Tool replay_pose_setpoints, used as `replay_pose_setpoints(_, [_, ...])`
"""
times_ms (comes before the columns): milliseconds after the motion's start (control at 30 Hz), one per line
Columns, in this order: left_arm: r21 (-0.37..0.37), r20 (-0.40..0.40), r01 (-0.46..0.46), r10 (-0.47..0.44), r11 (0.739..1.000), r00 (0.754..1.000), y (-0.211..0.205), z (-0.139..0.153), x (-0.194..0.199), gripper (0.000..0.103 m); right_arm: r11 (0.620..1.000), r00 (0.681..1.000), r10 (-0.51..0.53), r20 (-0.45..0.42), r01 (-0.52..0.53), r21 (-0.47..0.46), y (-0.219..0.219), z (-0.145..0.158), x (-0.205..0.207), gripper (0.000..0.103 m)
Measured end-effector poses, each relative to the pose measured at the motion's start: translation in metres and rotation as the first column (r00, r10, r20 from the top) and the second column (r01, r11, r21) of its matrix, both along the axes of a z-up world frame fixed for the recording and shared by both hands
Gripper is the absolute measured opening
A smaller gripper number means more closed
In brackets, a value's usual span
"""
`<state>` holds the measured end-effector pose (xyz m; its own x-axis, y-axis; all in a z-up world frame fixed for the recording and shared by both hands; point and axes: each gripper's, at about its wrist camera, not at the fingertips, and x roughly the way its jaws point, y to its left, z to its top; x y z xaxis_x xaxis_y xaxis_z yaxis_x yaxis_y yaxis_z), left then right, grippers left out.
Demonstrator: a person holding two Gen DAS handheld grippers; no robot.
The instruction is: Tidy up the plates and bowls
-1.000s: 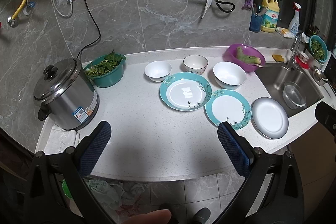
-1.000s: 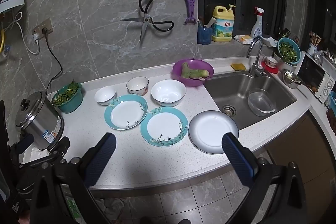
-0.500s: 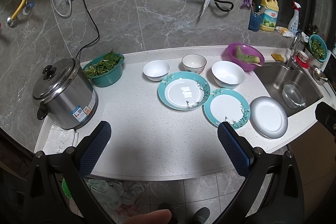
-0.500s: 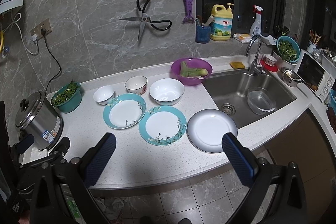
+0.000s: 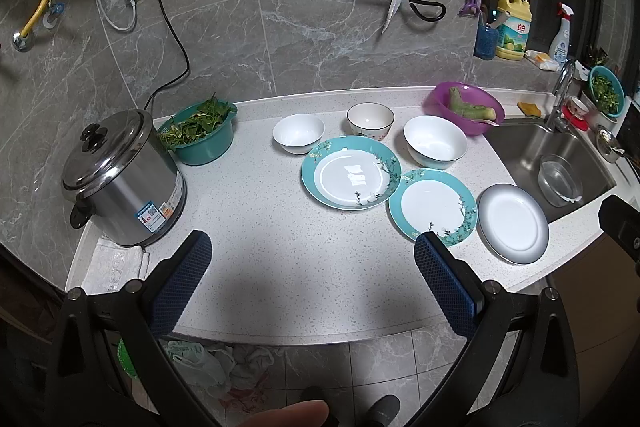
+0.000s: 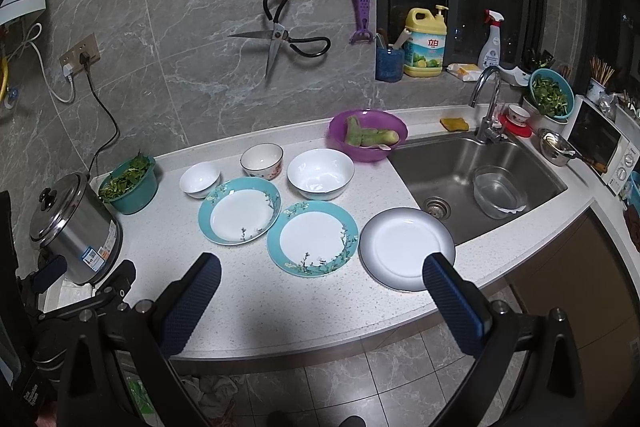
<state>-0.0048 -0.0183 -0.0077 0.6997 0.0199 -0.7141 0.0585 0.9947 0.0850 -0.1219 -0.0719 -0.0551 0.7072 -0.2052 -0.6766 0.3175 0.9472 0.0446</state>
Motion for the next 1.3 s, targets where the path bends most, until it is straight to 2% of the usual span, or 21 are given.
replay_pose_setpoints(1300, [0.005,-0.028,0.005,-0.005,1.0,1.0,-0.011,-0.015,0.021,0.103,1.0,1.0,0.0,-0.006,0.001,0.005,-0.006,0.001,0.007,0.103])
